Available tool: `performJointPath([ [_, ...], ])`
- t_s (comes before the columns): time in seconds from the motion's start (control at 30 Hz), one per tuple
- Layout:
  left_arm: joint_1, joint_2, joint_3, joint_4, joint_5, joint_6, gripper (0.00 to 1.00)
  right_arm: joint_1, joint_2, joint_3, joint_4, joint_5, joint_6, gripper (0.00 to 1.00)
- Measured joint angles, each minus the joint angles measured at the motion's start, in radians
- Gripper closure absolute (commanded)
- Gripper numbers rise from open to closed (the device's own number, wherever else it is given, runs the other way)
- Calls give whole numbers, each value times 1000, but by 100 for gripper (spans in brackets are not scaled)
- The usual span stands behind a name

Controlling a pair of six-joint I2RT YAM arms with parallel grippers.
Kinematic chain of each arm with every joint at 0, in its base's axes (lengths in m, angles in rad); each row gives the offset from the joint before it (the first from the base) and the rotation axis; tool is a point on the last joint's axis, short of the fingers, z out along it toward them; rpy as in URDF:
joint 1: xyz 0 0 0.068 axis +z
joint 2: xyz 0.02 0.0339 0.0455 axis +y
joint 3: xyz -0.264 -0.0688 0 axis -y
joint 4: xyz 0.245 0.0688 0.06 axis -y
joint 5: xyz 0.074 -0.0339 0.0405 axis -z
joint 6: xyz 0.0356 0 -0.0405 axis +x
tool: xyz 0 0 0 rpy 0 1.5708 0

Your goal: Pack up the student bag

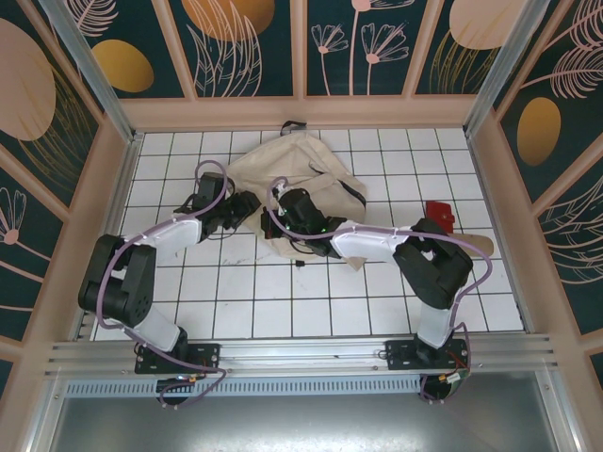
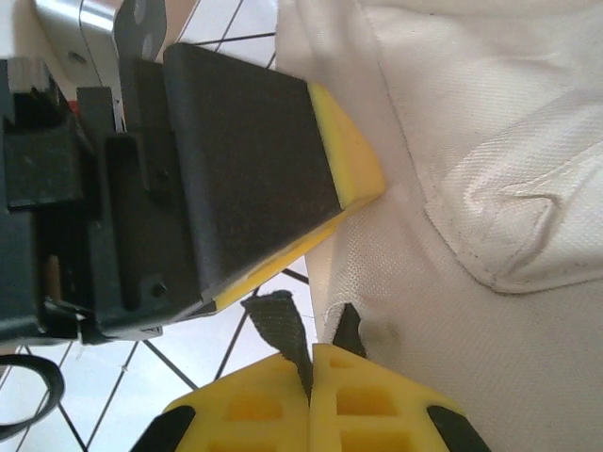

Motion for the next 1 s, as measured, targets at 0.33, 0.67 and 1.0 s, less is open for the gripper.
performJointPath([
  [0.33, -3, 29, 0, 27, -35, -58, 100, 11, 13, 97, -203, 86, 191, 100],
  [0.67, -14, 29, -16, 51, -85, -70, 100, 37, 12, 188, -504, 183, 318, 100],
  [1.0, -12, 29, -20, 67, -103, -69, 100, 58, -68, 174, -686, 254, 366, 100],
])
